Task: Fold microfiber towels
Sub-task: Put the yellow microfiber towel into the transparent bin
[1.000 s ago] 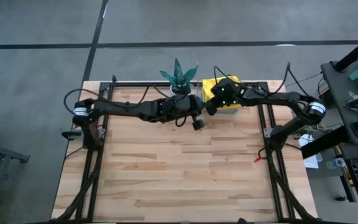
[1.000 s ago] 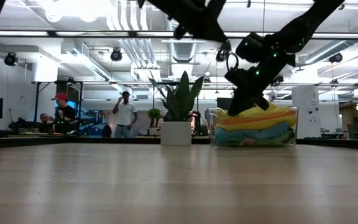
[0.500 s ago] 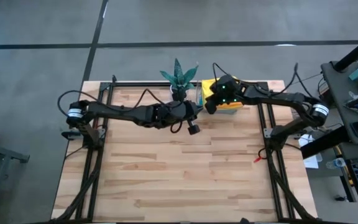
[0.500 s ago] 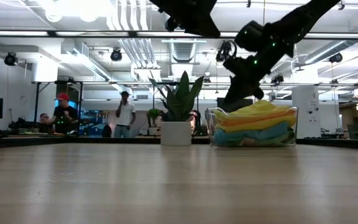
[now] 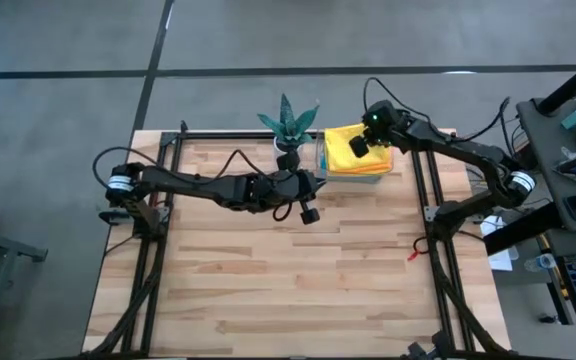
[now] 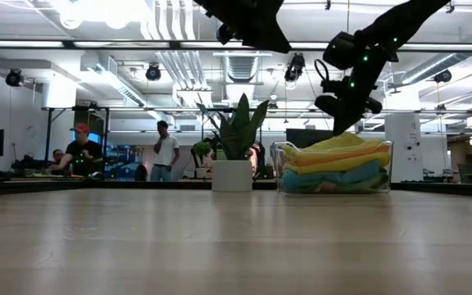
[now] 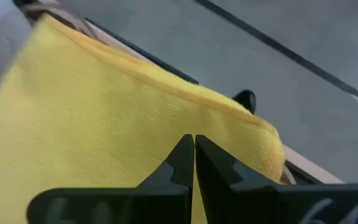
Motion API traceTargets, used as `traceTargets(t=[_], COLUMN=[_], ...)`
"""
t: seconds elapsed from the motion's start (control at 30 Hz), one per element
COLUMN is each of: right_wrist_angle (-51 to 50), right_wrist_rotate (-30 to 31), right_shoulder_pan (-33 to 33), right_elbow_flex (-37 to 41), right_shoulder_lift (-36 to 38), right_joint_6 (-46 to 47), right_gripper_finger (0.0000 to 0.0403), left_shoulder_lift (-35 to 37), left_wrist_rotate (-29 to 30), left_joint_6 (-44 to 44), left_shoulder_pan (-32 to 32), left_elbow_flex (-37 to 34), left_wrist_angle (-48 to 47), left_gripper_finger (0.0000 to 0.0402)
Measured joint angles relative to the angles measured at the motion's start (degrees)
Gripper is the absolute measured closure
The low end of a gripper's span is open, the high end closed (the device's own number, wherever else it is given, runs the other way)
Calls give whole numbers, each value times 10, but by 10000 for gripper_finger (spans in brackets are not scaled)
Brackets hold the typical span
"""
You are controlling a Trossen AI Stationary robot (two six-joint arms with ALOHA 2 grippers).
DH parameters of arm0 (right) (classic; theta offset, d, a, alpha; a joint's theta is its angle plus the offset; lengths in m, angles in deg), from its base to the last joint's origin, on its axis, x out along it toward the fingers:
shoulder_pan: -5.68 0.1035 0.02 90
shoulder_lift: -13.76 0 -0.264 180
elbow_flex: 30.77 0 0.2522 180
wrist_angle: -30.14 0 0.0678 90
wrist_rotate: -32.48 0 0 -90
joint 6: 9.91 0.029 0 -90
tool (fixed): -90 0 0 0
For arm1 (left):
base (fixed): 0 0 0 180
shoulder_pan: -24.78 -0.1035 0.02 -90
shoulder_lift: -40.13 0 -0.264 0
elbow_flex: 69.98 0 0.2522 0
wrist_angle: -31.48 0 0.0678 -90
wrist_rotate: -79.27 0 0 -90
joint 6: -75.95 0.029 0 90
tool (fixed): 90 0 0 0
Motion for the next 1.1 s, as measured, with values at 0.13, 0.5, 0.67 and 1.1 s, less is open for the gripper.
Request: traceTargets(t=[0.13,0.5,0.67,1.1], right_wrist_angle=[-11,-33,-57,-59], right_wrist_rotate=[-2,1,2,52], right_shoulder_pan=[-14,-15,-15,-19], right_elbow_flex=[3,1,-27,-13], right_shoulder_lift=[-12,-69,-51,-63], right_joint_6=[9,10,11,2], right_gripper_finger=[394,394,394,394], left_shoulder_lift=[0,0,0,5], left_wrist_rotate=[0,0,0,82], left_joint_6=[0,0,0,15], left_shoulder_pan=[0,0,0,36], left_elbow_flex=[-1,-6,-7,-7], left_wrist_angle=[2,2,2,2], left_gripper_finger=[392,392,392,392])
